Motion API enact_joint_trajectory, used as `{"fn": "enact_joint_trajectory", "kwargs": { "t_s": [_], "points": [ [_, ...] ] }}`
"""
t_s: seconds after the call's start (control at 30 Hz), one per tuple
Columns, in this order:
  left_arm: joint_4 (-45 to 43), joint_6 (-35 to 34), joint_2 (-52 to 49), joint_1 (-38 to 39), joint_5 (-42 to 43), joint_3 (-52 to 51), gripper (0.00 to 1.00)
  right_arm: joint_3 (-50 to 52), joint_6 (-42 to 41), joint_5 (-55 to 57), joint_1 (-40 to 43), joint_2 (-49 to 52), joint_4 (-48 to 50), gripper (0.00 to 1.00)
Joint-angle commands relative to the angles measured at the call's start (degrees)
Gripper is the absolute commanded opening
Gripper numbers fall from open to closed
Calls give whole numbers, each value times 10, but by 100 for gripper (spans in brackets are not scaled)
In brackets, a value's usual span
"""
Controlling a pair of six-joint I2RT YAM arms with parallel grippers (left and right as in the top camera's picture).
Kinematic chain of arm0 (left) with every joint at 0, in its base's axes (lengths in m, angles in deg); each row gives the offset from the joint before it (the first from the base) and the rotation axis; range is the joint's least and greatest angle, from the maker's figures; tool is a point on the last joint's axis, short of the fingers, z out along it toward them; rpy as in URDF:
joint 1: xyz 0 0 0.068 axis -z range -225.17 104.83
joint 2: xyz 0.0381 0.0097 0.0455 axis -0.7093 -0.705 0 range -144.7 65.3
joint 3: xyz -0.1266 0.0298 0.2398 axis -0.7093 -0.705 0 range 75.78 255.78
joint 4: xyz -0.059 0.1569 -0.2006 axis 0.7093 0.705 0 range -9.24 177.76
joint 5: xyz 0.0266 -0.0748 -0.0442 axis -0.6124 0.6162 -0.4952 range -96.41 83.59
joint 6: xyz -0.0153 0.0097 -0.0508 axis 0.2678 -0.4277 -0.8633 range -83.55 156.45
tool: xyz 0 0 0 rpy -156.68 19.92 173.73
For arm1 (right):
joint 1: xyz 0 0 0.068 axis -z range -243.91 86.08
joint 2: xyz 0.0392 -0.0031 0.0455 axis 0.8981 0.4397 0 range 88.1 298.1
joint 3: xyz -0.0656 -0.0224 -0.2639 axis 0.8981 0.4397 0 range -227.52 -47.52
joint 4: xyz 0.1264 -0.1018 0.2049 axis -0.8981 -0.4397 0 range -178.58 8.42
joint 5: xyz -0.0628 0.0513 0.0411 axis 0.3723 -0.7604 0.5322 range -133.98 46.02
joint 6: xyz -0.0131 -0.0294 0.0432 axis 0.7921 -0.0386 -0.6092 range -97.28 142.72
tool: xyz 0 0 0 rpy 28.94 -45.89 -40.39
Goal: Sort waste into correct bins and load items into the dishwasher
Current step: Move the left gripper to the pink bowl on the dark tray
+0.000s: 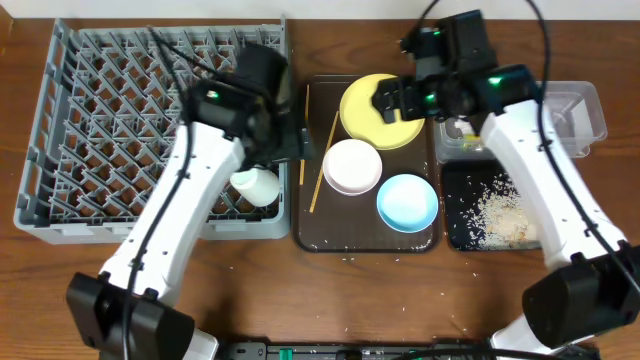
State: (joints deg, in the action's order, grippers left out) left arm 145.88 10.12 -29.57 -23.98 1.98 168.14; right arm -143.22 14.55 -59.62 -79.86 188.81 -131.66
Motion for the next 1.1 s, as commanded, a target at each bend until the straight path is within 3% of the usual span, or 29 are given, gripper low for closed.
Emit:
{"fn": "enact_joint_trajectory", "kwargs": {
  "t_s": [0.0,0.4,0.73,0.8,1.07],
  "points": [
    [-22,-63,-22,31,-21,-8,81,-9,-25,2,31,-38,-6,93],
    [-154,-82,-150,85,-31,-11,78,-8,-25,3,39,-44,-22,82],
    [-184,-52,-248,84,-31,-11,75,-8,-20,9,39,-44,-26,80],
    [-184,-52,-259,84,-31,-11,70,-8,-20,10,39,-44,-26,80],
    [-191,-53,-265,84,-31,-11,32,-8,-21,21,39,-44,-26,79]
  ]
}}
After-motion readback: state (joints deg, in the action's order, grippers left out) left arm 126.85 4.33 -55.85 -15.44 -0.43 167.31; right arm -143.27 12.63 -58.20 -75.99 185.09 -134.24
